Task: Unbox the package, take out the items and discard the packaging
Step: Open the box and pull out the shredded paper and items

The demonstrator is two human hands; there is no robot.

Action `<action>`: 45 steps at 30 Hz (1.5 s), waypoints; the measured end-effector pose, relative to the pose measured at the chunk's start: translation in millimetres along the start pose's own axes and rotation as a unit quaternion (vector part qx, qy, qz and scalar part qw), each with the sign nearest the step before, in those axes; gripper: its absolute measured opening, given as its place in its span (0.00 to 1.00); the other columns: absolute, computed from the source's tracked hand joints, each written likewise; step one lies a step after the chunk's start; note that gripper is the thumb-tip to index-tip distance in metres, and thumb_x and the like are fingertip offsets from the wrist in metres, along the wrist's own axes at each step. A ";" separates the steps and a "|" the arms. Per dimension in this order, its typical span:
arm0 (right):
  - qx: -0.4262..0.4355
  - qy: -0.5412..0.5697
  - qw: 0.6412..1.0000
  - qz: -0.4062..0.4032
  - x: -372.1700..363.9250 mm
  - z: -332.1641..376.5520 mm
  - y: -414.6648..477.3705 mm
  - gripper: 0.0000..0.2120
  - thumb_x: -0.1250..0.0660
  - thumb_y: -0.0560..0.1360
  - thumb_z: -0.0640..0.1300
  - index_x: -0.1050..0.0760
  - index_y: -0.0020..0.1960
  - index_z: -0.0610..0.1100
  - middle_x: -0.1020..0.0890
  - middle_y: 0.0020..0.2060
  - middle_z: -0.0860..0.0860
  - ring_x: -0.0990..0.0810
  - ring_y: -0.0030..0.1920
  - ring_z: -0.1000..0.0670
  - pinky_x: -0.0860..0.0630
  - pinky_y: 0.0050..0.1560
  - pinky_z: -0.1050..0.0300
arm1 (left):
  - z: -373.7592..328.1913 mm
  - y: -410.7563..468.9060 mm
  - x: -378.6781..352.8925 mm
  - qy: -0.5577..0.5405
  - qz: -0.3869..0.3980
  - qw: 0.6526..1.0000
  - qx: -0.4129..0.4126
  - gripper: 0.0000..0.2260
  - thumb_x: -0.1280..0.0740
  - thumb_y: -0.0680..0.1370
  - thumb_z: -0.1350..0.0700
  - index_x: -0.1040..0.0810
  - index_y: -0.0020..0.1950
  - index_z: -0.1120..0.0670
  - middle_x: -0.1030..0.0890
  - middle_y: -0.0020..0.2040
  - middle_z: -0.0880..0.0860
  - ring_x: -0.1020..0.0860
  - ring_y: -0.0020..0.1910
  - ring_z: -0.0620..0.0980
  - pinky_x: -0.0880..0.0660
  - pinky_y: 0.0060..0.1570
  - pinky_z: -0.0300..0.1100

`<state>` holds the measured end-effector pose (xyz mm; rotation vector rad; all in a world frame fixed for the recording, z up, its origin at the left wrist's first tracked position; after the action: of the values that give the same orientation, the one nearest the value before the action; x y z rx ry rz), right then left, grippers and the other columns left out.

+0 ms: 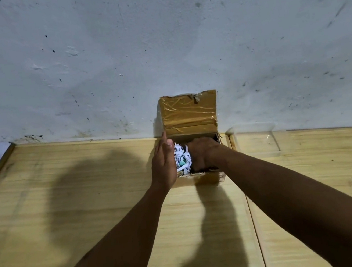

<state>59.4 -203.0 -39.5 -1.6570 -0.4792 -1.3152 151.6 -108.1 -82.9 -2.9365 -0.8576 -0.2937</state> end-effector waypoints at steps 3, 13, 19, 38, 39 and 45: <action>0.009 -0.021 1.000 -0.003 24.5 -0.5 -12.0 0.18 0.25 0.66 0.57 0.24 0.51 0.51 0.21 0.41 0.52 0.21 0.43 0.47 0.26 0.41 0.56 | -7.6 -3.2 4.1 -0.002 -0.004 1.000 0.021 0.28 0.53 0.80 0.34 0.37 0.77 0.45 0.28 0.72 0.50 0.30 0.70 0.48 0.33 0.61 0.37; 0.088 -0.004 0.966 -0.241 52.7 16.0 -106.7 0.34 0.30 0.64 0.66 0.29 0.65 0.51 0.18 0.51 0.51 0.20 0.51 0.44 0.30 0.40 0.55 | -12.4 -59.7 44.3 0.101 -0.047 0.992 0.060 0.24 0.54 0.84 0.41 0.31 0.73 0.47 0.19 0.62 0.52 0.19 0.57 0.48 0.26 0.56 0.37; 0.102 0.031 0.975 -0.196 -25.8 43.4 -159.8 0.43 0.25 0.60 0.60 0.32 0.72 0.50 0.18 0.57 0.50 0.18 0.54 0.43 0.22 0.43 0.52 | 51.5 -131.3 50.9 0.375 0.049 0.925 -0.043 0.30 0.51 0.77 0.45 0.30 0.72 0.60 0.27 0.71 0.61 0.30 0.71 0.64 0.30 0.63 0.64; -0.027 0.118 0.986 -0.115 -156.8 57.4 -166.0 0.51 0.31 0.61 0.63 0.51 0.78 0.58 0.35 0.73 0.50 0.38 0.73 0.43 0.40 0.71 0.39 | 96.1 -186.5 36.7 0.549 0.126 0.821 -0.093 0.32 0.48 0.76 0.44 0.43 0.79 0.54 0.44 0.80 0.56 0.47 0.79 0.57 0.47 0.73 0.64; -0.027 0.116 0.986 -0.116 -157.0 57.3 -165.8 0.51 0.31 0.61 0.63 0.51 0.78 0.58 0.35 0.73 0.50 0.38 0.73 0.44 0.40 0.71 0.40 | 95.6 -186.5 36.4 0.546 0.125 0.823 -0.091 0.32 0.48 0.76 0.44 0.43 0.79 0.53 0.44 0.80 0.55 0.47 0.79 0.57 0.48 0.73 0.64; -0.012 0.145 0.988 -0.060 -146.8 47.8 -167.1 0.54 0.29 0.63 0.66 0.59 0.78 0.61 0.43 0.78 0.49 0.43 0.77 0.44 0.42 0.71 0.34 | 93.0 -184.1 36.1 0.535 0.119 0.832 -0.091 0.31 0.48 0.75 0.44 0.38 0.78 0.53 0.39 0.78 0.55 0.42 0.78 0.57 0.44 0.71 0.65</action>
<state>-93.8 -46.6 -101.6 -1.4423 -0.3949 -1.6256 97.3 77.0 -164.5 -2.3005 -0.2707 -1.8045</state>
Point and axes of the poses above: each hand's wrist, its own y-axis towards the middle knuckle, its own x-axis out of the back of the hand, z = x × y, the point moved 2 cm from there along y, towards the middle knuckle
